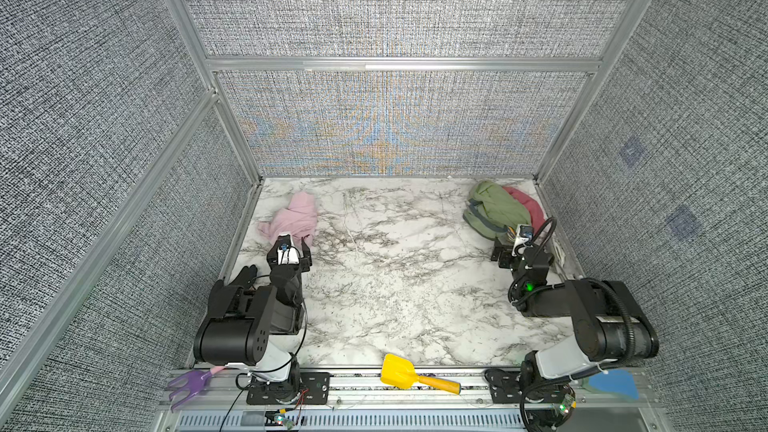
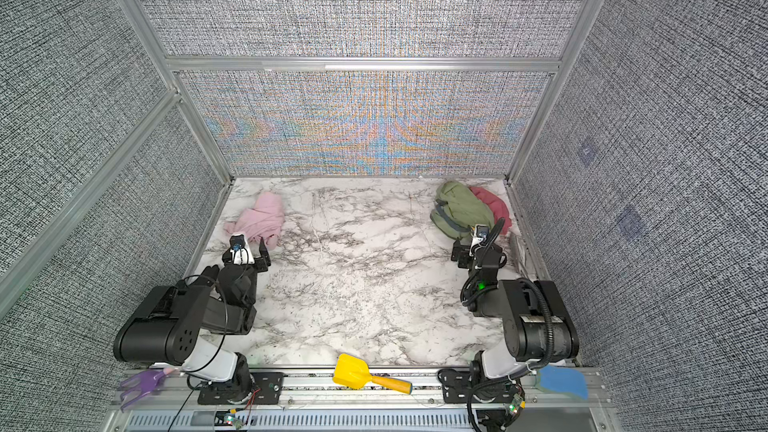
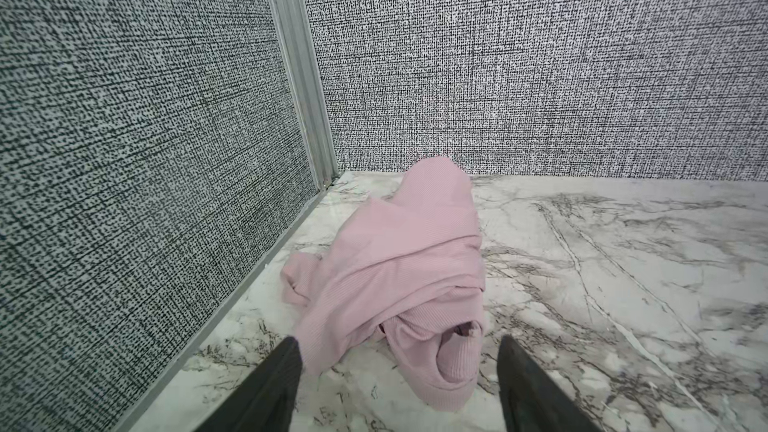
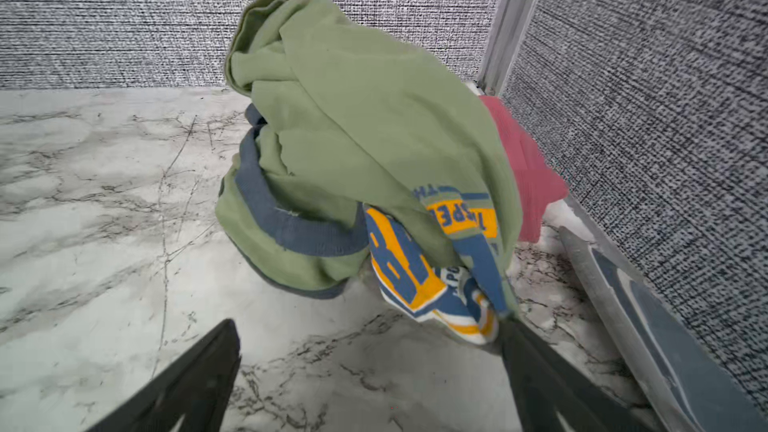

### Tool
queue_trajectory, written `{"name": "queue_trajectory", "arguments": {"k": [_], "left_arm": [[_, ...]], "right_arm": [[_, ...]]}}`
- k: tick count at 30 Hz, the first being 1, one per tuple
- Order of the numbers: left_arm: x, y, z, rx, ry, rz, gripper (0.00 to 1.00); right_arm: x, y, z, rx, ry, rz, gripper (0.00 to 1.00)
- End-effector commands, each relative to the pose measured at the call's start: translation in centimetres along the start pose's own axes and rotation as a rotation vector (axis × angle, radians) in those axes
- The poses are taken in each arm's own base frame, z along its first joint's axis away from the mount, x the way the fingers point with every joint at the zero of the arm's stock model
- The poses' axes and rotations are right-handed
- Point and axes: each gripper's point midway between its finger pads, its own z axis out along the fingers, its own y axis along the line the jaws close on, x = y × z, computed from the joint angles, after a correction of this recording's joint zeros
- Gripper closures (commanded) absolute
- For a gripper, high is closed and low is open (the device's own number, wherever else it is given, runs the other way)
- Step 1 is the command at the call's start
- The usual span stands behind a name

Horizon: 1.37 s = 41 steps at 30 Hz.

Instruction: Pick out a specific cloth from the pile

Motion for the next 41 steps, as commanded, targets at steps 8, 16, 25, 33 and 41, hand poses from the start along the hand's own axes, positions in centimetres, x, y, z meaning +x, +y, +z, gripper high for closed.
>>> {"name": "queue_trajectory", "arguments": {"k": [8,16,25,33,41], "left_arm": [[0.03,-0.37,0.06,0.022,0.005,-0.006,0.01],[0.06,-0.39,0.03,0.023,0.005,-0.006,0.01],[0.01,-0.38,0.01,0.022,0.003,-0.005,0.01],[0.03,-0.39,0.03,0.023,0.004,-0.004,0.01],[0.05,-0.35,0.07,0.022,0.006,-0.006,0.01]], "right_arm": [[0.02,0.43,0.00,-0.025,0.001,0.013,0.01],[0.02,0.43,0.01,-0.025,0.001,0.012,0.01],[0.02,0.42,0.01,-0.025,0.001,0.013,0.01],[0.04,0.41,0.00,-0.024,0.002,0.012,0.01],[0.03,0.41,0.00,-0.024,0.002,0.013,0.01]]}}
